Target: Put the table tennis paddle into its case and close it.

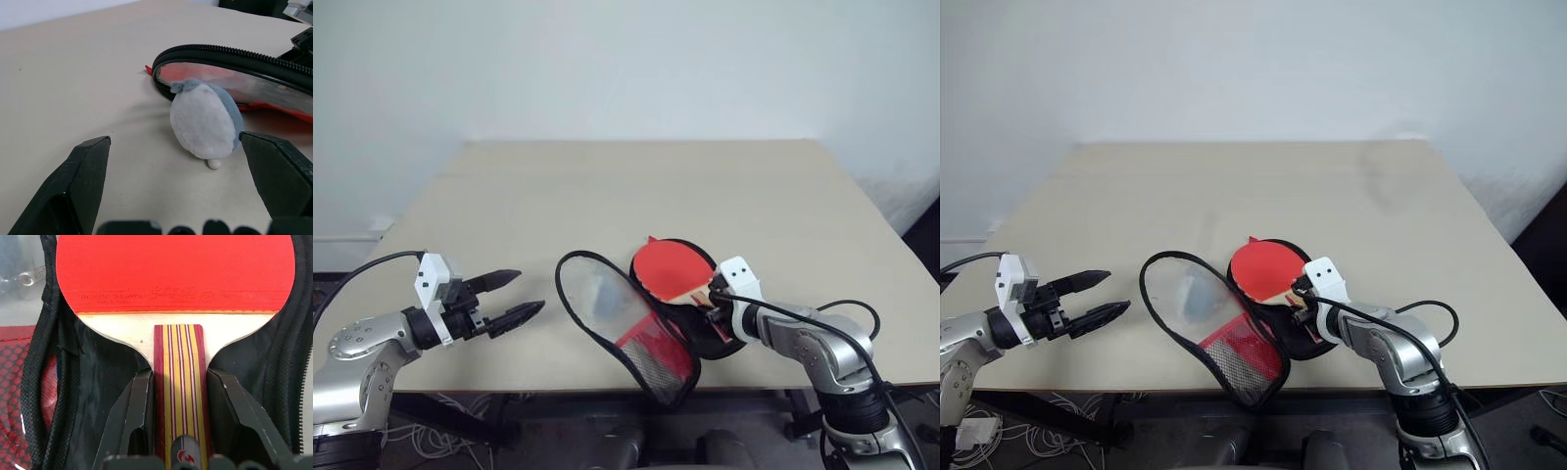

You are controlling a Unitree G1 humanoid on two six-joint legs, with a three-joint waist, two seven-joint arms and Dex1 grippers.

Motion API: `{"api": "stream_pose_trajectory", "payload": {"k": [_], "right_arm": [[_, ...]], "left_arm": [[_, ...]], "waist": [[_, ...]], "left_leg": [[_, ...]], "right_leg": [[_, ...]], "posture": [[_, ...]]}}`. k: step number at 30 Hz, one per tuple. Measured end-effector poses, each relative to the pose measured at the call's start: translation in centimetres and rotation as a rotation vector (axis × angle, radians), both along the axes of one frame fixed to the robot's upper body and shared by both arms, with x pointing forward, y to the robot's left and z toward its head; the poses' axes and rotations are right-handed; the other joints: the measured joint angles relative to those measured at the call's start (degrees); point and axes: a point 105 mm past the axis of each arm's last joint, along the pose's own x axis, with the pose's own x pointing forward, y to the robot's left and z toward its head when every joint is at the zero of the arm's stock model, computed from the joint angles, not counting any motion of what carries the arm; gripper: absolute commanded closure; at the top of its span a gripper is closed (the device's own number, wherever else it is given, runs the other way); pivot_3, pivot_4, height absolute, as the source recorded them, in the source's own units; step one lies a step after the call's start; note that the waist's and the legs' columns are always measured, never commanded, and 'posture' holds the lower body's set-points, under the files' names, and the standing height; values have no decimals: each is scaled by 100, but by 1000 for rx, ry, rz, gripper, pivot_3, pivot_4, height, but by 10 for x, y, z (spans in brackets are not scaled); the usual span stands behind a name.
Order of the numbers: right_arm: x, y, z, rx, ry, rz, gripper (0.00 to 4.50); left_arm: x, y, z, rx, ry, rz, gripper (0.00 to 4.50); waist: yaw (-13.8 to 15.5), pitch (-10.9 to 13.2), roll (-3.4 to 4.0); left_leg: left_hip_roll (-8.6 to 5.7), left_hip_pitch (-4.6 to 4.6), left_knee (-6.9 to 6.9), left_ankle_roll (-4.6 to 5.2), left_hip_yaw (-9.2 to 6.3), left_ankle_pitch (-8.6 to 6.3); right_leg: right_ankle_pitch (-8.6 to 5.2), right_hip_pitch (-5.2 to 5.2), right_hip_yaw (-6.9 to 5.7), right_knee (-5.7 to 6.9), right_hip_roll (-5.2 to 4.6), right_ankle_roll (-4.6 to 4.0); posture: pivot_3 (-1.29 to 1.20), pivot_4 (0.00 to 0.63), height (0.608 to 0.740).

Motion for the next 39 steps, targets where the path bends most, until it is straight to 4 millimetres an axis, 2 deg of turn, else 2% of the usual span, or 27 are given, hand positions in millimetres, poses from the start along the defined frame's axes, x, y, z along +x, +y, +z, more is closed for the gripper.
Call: {"api": "stream_pose_trajectory", "payload": {"k": [5,11,14,15,18,22,25,28,36,39], "right_arm": [[1,0,-1,-14,-8,6,3333],[1,-3,-1,-28,-16,5,1297],[2,-10,0,-47,-20,18,218],[2,-13,2,-50,-27,26,33],[3,-23,12,-43,-56,64,33],[10,-50,48,-36,-174,137,33],[14,-59,69,-33,-260,209,33],[16,-69,74,-24,-273,278,33],[25,-77,91,-25,-366,380,33],[28,-79,91,-32,-373,382,33]], "left_arm": [[0,0,0,0,1,0,0],[-1,0,-1,0,4,2,0],[-2,1,-3,0,11,4,0],[-2,1,-3,0,14,4,0],[-3,1,-4,1,14,5,0],[-3,0,-4,-2,14,4,0],[-3,-8,-8,-15,19,-15,0],[-4,-19,-10,-18,22,-52,0],[-4,-22,-10,-14,20,-57,0],[-4,-25,-10,-21,17,-64,0]], "waist": [[0,0,0],[0,0,0],[1,0,0],[1,0,0],[3,2,1],[-1,2,0],[-6,2,-3],[-4,2,-7],[-2,3,-9],[5,3,-10]], "left_leg": [[0,0,0,0,0,0],[0,-1,0,0,0,0],[-1,-2,0,0,3,0],[0,-2,0,0,3,0],[-1,-4,0,0,3,0],[0,-7,1,1,4,-1],[2,-10,0,1,3,-1],[1,-13,1,2,5,-1],[2,-16,1,2,3,-2],[2,-16,1,2,2,-2]], "right_leg": [[0,-1,0,0,0,0],[0,-1,1,0,0,0],[0,0,2,-2,-3,0],[0,0,2,-3,-3,0],[-1,1,0,-3,-6,1],[-2,2,-1,-8,-12,1],[-2,2,1,-12,-13,1],[-2,3,0,-15,-19,1],[-2,2,1,-15,-19,1],[-2,2,1,-15,-20,1]], "posture": [[0,0,707],[0,0,707],[0,0,707],[0,0,707],[0,0,707],[0,0,707],[0,0,707],[0,0,707],[0,0,707],[0,0,707]]}}
